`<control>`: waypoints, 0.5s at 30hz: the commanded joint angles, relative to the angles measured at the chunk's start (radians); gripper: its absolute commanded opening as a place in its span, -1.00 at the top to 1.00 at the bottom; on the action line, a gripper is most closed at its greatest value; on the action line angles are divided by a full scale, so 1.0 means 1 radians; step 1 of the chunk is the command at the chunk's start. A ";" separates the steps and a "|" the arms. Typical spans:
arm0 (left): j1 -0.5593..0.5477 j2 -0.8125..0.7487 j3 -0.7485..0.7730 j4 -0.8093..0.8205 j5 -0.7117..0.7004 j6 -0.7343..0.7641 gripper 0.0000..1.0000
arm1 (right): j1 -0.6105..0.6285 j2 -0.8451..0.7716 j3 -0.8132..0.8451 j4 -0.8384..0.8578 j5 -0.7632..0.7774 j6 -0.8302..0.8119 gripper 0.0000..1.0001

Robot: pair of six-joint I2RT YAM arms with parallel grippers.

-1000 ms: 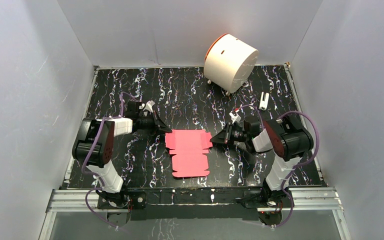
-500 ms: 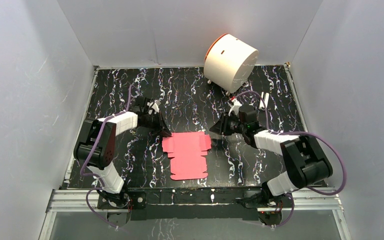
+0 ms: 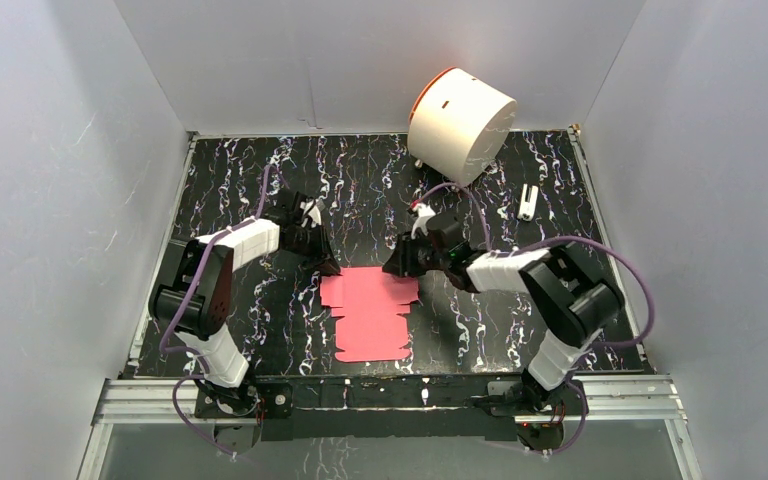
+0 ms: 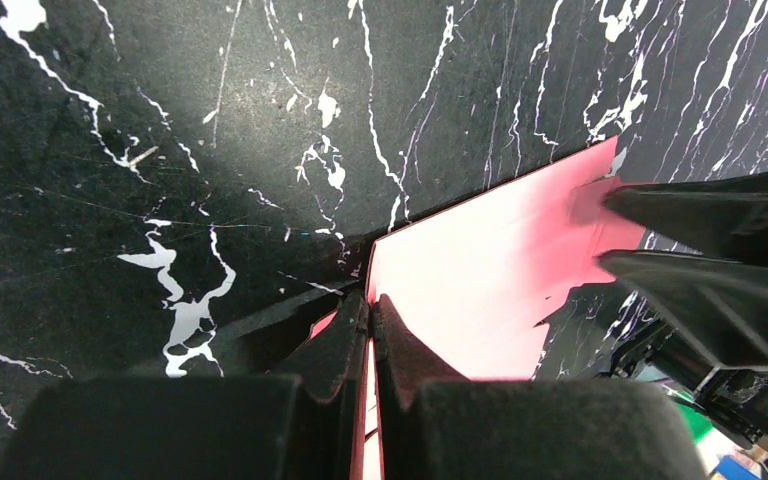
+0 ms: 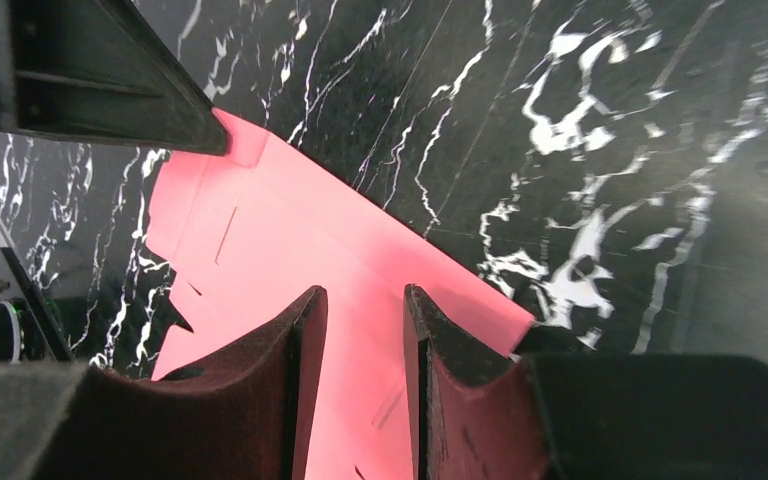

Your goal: Fold the paper box

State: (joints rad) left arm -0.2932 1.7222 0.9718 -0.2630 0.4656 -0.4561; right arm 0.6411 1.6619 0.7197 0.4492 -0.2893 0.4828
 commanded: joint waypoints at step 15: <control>-0.080 -0.013 0.117 -0.139 -0.117 0.039 0.89 | 0.113 0.204 0.091 0.166 0.109 0.086 0.17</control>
State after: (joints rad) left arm -0.3504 1.7226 1.0393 -0.3519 0.3470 -0.4259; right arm 0.7387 1.8416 0.7906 0.5842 -0.2256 0.5686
